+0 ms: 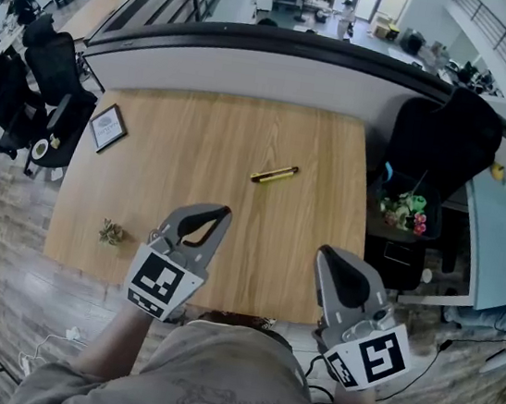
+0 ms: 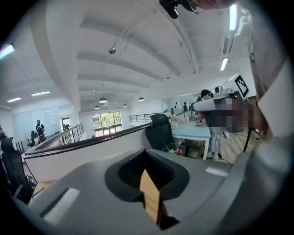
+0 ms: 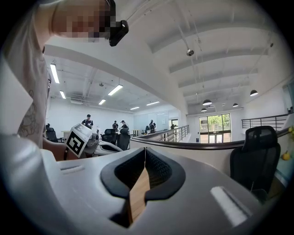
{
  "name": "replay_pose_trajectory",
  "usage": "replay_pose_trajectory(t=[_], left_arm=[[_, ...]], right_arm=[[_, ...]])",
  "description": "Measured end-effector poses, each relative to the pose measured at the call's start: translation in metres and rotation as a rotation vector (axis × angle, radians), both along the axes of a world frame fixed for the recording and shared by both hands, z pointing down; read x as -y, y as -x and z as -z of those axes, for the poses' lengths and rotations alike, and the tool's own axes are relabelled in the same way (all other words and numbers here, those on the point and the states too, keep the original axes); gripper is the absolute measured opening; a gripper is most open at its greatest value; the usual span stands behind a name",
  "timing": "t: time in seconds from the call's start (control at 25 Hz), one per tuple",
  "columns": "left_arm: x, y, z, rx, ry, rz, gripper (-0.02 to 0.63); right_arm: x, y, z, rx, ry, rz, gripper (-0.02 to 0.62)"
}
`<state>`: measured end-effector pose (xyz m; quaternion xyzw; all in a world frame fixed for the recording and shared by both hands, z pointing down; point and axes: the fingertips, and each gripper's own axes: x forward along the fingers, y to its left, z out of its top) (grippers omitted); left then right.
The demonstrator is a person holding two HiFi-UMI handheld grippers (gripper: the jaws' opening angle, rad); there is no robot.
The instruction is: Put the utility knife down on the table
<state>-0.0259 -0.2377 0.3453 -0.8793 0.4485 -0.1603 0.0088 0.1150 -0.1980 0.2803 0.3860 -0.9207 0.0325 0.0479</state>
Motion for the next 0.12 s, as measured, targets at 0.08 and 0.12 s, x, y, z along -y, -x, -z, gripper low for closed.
replay_pose_trajectory(t=[0.08, 0.12], left_arm=[[-0.0003, -0.0008, -0.0017, 0.005, 0.003, -0.001, 0.002], [-0.0005, -0.0011, -0.0023, 0.007, 0.005, -0.001, 0.002]], right_arm=[[-0.0004, 0.0, 0.0002, 0.0, -0.004, 0.0, 0.012], [-0.0004, 0.0, 0.0001, 0.0, -0.006, 0.001, 0.012]])
